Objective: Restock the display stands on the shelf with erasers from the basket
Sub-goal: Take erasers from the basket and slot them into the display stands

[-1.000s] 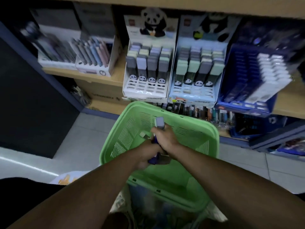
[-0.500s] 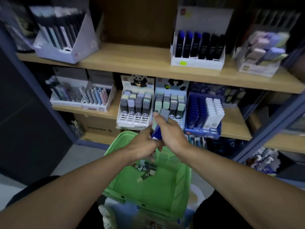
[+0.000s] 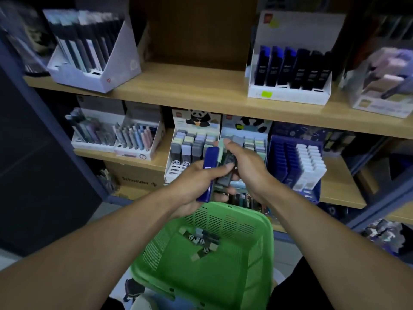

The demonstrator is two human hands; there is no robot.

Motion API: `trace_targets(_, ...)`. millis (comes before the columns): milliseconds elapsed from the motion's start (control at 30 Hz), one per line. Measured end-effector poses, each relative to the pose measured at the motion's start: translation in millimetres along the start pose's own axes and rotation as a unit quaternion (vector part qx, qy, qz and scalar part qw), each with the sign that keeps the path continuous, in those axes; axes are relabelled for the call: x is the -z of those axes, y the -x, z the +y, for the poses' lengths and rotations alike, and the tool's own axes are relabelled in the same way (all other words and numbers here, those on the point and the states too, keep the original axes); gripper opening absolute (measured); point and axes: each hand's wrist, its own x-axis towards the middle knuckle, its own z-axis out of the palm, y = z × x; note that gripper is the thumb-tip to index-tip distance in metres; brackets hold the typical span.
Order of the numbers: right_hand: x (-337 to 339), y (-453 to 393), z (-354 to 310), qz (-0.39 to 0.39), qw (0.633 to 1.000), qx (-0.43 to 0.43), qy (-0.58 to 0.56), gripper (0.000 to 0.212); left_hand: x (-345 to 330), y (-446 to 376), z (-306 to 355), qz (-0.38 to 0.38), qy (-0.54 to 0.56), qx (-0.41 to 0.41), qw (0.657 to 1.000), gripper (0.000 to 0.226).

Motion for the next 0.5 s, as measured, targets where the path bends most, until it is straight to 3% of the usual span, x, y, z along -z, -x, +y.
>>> trace_targets(200, -7, -20, 5, 0.034, 0.999, 0.019, -0.015, 0.036, 26, -8, 3, 0.029, 0.072, -0.008, 0.997, 0.026)
trace_targets(300, -9, -26, 6, 0.063, 0.998, 0.019, 0.005, 0.045, 37, -13, 1, 0.046, 0.074, -0.004, 0.996, 0.030)
trace_targets(500, 0, -33, 11, -0.001, 0.996, -0.024, -0.083, 0.032, 45, -17, -7, 0.064, 0.039, 0.004, 0.997, 0.033)
